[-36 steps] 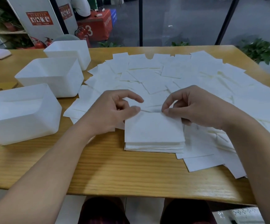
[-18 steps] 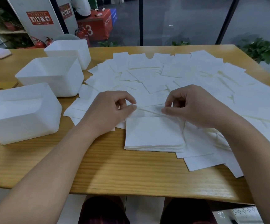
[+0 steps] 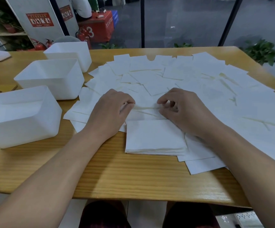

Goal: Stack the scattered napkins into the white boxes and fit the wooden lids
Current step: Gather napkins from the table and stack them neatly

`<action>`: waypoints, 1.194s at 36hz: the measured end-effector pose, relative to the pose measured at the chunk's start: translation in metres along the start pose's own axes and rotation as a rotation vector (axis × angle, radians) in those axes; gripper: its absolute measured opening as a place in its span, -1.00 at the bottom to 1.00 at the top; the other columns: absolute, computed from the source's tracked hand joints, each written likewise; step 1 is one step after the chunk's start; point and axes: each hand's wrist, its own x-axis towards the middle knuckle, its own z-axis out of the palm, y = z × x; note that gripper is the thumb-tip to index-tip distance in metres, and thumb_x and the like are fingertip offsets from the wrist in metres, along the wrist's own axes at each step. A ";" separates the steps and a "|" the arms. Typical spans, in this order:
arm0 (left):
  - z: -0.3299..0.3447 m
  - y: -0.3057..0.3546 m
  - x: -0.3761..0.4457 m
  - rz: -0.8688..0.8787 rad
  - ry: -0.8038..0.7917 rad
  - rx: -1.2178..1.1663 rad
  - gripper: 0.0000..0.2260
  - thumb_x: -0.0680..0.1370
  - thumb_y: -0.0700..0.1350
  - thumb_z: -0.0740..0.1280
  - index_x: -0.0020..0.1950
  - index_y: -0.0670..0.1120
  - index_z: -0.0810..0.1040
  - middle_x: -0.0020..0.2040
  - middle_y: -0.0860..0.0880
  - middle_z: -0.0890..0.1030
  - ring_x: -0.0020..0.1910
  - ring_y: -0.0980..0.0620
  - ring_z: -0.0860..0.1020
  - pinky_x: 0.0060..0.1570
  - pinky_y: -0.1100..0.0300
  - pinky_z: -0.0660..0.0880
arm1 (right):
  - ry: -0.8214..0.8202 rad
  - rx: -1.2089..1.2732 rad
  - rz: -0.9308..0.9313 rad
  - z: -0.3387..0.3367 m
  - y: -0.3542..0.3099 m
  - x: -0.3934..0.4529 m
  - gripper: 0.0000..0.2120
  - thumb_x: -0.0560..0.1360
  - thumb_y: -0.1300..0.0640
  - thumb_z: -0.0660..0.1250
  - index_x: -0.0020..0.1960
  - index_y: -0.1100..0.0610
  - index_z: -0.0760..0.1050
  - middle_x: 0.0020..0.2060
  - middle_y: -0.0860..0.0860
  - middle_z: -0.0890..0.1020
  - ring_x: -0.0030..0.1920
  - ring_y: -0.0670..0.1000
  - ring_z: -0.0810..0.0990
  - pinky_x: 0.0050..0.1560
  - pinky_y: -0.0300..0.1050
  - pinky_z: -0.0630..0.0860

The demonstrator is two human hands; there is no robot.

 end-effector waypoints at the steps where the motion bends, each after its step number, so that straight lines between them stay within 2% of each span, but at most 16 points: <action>1: -0.001 0.001 0.000 -0.005 0.009 -0.023 -0.88 0.73 -0.07 0.36 0.16 0.02 0.71 0.03 0.20 0.64 0.15 0.12 0.53 0.19 0.08 0.51 | 0.012 0.001 -0.002 0.000 0.000 0.000 -0.88 0.60 0.09 0.50 0.12 -0.05 0.71 0.02 -0.17 0.61 0.00 -0.11 0.58 -0.02 -0.20 0.49; 6: -0.013 0.010 -0.002 -0.018 0.006 -0.224 -0.88 0.73 -0.09 0.38 0.18 0.03 0.71 0.01 0.24 0.64 -0.04 0.32 0.53 -0.04 0.39 0.41 | 0.069 -0.039 -0.028 -0.003 -0.004 0.001 -0.82 0.56 0.09 0.54 0.14 -0.07 0.71 0.14 -0.17 0.60 0.23 -0.03 0.47 0.20 -0.13 0.41; 10: -0.016 0.005 -0.001 -0.056 0.004 -0.271 -0.89 0.73 -0.04 0.36 0.17 0.12 0.69 0.10 0.18 0.69 -0.08 -0.01 0.64 -0.04 0.00 0.58 | 0.169 0.004 -0.054 -0.008 -0.006 0.001 -0.94 0.62 0.11 0.49 0.02 -0.02 0.73 0.00 -0.18 0.67 0.09 -0.06 0.55 0.05 -0.23 0.39; 11: -0.017 0.005 -0.002 -0.064 -0.002 -0.295 -0.89 0.72 -0.04 0.38 0.18 0.12 0.68 0.13 0.18 0.70 -0.04 -0.02 0.67 -0.01 -0.01 0.60 | 0.160 0.023 -0.052 -0.009 -0.007 0.001 -0.94 0.63 0.10 0.48 0.02 -0.03 0.73 -0.05 -0.19 0.67 0.04 -0.09 0.55 0.00 -0.24 0.37; 15: -0.021 0.013 -0.005 -0.008 -0.061 -0.425 -0.71 0.64 -0.12 0.51 0.34 0.07 0.63 0.23 0.16 0.69 0.28 0.08 0.64 0.10 0.14 0.63 | 0.118 0.116 -0.054 -0.008 -0.009 -0.002 -0.91 0.65 0.06 0.46 0.03 -0.05 0.75 -0.14 -0.19 0.67 -0.05 -0.11 0.57 -0.07 -0.27 0.35; 17: -0.019 0.014 -0.005 -0.014 -0.082 -0.397 -0.71 0.61 -0.07 0.55 0.31 0.10 0.66 0.22 0.20 0.69 0.25 0.09 0.64 0.16 0.11 0.63 | 0.127 0.135 -0.066 -0.007 -0.011 -0.003 -0.91 0.66 0.04 0.45 0.04 -0.06 0.75 -0.14 -0.16 0.68 -0.05 -0.08 0.58 -0.07 -0.27 0.36; 20: -0.014 0.010 -0.004 -0.010 -0.033 -0.367 -0.90 0.65 -0.06 0.50 0.16 0.04 0.74 0.10 0.18 0.73 0.16 0.07 0.67 0.19 0.10 0.61 | 0.149 0.141 -0.080 -0.009 -0.012 -0.003 -0.91 0.66 0.05 0.46 0.06 -0.04 0.76 -0.13 -0.14 0.70 -0.05 -0.06 0.59 -0.06 -0.34 0.35; 24: -0.015 0.007 -0.002 0.018 0.086 -0.370 -0.89 0.68 -0.07 0.47 0.15 -0.02 0.77 0.05 0.17 0.74 0.10 0.06 0.68 0.12 0.17 0.60 | 0.210 0.175 -0.109 -0.018 -0.017 -0.007 -0.92 0.65 0.08 0.48 0.04 0.02 0.76 -0.11 -0.13 0.73 -0.11 -0.08 0.58 -0.11 -0.39 0.37; 26: -0.016 0.009 -0.003 0.022 0.134 -0.404 -0.90 0.68 -0.08 0.48 0.14 -0.04 0.77 0.04 0.15 0.75 0.08 0.01 0.68 0.07 0.15 0.60 | 0.242 0.227 -0.118 -0.022 -0.021 -0.008 -0.93 0.64 0.09 0.49 0.02 0.02 0.76 -0.12 -0.13 0.74 -0.16 -0.02 0.59 -0.18 -0.32 0.42; 28: -0.019 0.013 -0.003 0.007 0.177 -0.486 -0.91 0.66 -0.10 0.49 0.12 -0.06 0.78 0.00 0.08 0.76 0.02 -0.05 0.69 0.02 0.05 0.62 | 0.247 0.330 -0.113 -0.028 -0.025 -0.008 -0.93 0.64 0.10 0.50 0.01 0.03 0.76 -0.16 -0.07 0.75 -0.20 0.08 0.64 -0.22 -0.01 0.55; 29: -0.021 0.014 -0.003 -0.010 0.176 -0.555 -0.92 0.66 -0.12 0.50 0.12 -0.07 0.78 -0.03 0.03 0.76 -0.03 -0.06 0.69 -0.02 0.02 0.63 | 0.228 0.395 -0.096 -0.031 -0.026 -0.007 -0.94 0.63 0.11 0.51 0.02 0.04 0.76 -0.22 -0.04 0.74 -0.24 0.15 0.64 -0.25 0.05 0.56; 31: -0.025 0.016 -0.002 -0.048 0.114 -0.683 -0.91 0.66 -0.17 0.48 0.12 -0.10 0.77 -0.16 0.05 0.72 -0.20 -0.04 0.61 -0.19 0.10 0.55 | 0.138 0.449 -0.033 -0.038 -0.025 -0.007 -0.95 0.63 0.11 0.51 0.06 0.02 0.75 -0.39 -0.03 0.62 -0.39 0.11 0.54 -0.33 -0.04 0.48; 33: -0.029 0.014 -0.001 -0.094 -0.010 -0.724 -0.88 0.68 -0.20 0.45 0.18 -0.08 0.76 -0.35 0.06 0.53 -0.36 -0.03 0.39 -0.30 0.19 0.38 | 0.009 0.414 0.041 -0.043 -0.024 -0.007 -0.94 0.63 0.09 0.51 0.08 -0.03 0.74 -0.46 0.02 0.51 -0.45 0.03 0.46 -0.33 -0.16 0.45; 35: -0.030 0.011 0.000 -0.133 -0.174 -0.693 -0.83 0.69 -0.17 0.44 0.25 0.02 0.73 -0.39 -0.05 0.37 -0.37 -0.07 0.29 -0.28 0.18 0.32 | -0.095 0.363 0.105 -0.047 -0.022 -0.008 -0.95 0.62 0.09 0.51 0.04 -0.05 0.73 -0.47 0.03 0.51 -0.47 0.03 0.47 -0.33 -0.19 0.43; 39: -0.028 0.014 -0.004 -0.138 -0.361 -0.518 -0.79 0.68 -0.10 0.45 0.28 0.15 0.67 -0.41 0.05 0.47 -0.39 0.10 0.42 -0.24 0.31 0.44 | -0.326 0.224 0.162 -0.048 -0.020 -0.008 -0.96 0.61 0.01 0.51 0.06 -0.09 0.69 -0.46 0.05 0.61 -0.46 0.00 0.52 -0.37 -0.15 0.44; 43: -0.025 0.013 -0.004 -0.103 -0.406 -0.376 -0.81 0.65 -0.05 0.48 0.22 0.21 0.67 -0.37 0.01 0.53 -0.35 0.07 0.47 -0.17 0.39 0.41 | -0.348 0.172 0.170 -0.043 -0.019 -0.008 -0.93 0.58 0.04 0.55 0.05 -0.07 0.69 -0.46 -0.06 0.52 -0.47 -0.11 0.55 -0.42 -0.31 0.39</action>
